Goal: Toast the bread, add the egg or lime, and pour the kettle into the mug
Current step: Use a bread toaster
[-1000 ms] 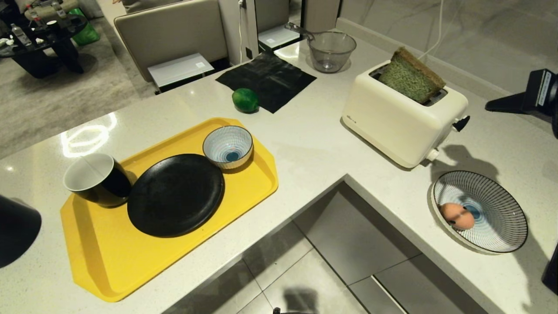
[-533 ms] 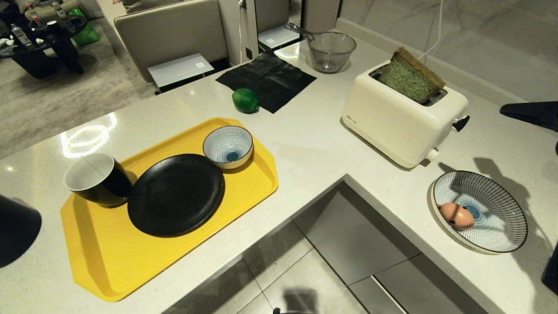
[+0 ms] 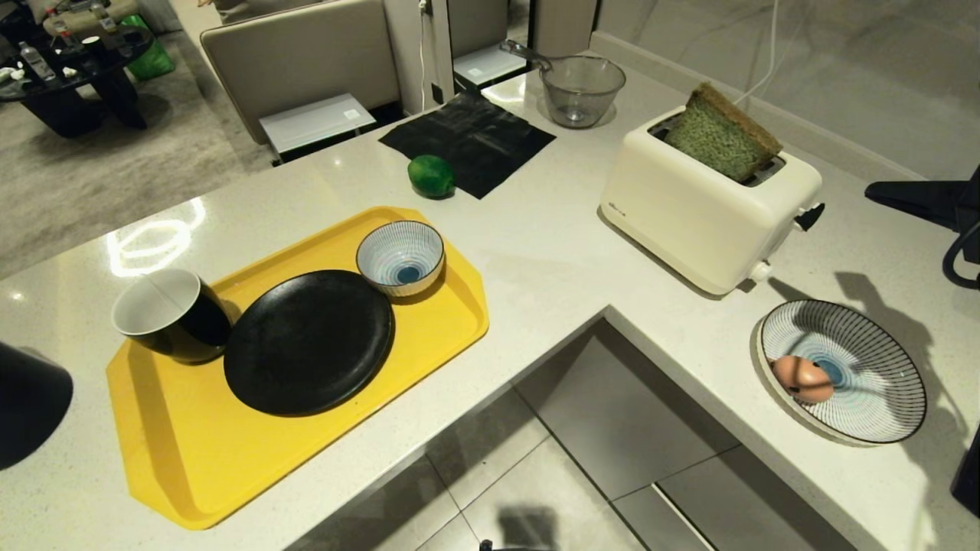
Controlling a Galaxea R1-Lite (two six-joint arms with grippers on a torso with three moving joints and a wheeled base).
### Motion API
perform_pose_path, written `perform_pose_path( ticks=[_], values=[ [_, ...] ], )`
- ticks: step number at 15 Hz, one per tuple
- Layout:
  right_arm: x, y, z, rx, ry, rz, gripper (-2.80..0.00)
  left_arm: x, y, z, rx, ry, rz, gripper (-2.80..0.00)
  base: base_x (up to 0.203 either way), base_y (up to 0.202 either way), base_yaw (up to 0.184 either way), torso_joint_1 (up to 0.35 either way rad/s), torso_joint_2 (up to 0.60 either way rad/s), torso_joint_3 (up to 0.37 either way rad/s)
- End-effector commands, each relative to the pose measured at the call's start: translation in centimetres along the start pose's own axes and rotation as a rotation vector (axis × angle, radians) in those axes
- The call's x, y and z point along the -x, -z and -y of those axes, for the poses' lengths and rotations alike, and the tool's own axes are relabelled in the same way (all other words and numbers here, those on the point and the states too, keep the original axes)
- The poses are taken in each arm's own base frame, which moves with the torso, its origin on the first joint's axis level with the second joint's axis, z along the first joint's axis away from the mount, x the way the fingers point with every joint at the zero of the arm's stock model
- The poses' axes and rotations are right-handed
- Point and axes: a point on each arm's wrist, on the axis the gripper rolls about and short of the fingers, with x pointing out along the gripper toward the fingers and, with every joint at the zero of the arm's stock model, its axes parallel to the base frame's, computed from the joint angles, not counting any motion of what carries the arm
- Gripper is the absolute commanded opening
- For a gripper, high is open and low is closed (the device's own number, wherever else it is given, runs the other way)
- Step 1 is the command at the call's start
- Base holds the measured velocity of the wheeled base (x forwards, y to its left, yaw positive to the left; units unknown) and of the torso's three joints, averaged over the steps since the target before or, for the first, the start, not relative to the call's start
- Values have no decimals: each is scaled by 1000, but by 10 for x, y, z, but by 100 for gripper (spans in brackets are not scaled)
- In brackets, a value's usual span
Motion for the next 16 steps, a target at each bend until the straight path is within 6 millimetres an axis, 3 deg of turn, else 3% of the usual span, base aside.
perform_pose_path(
  ticks=[1, 16],
  values=[
    [-10, 4, 12, -28, 13, -29, -280, 0, 0, 0, 0, 0, 0, -280, 0, 0, 0, 0, 0, 0],
    [-41, 1, 26, -55, 0, -70, -280, 0, 0, 0, 0, 0, 0, -280, 0, 0, 0, 0, 0, 0]
  ],
)
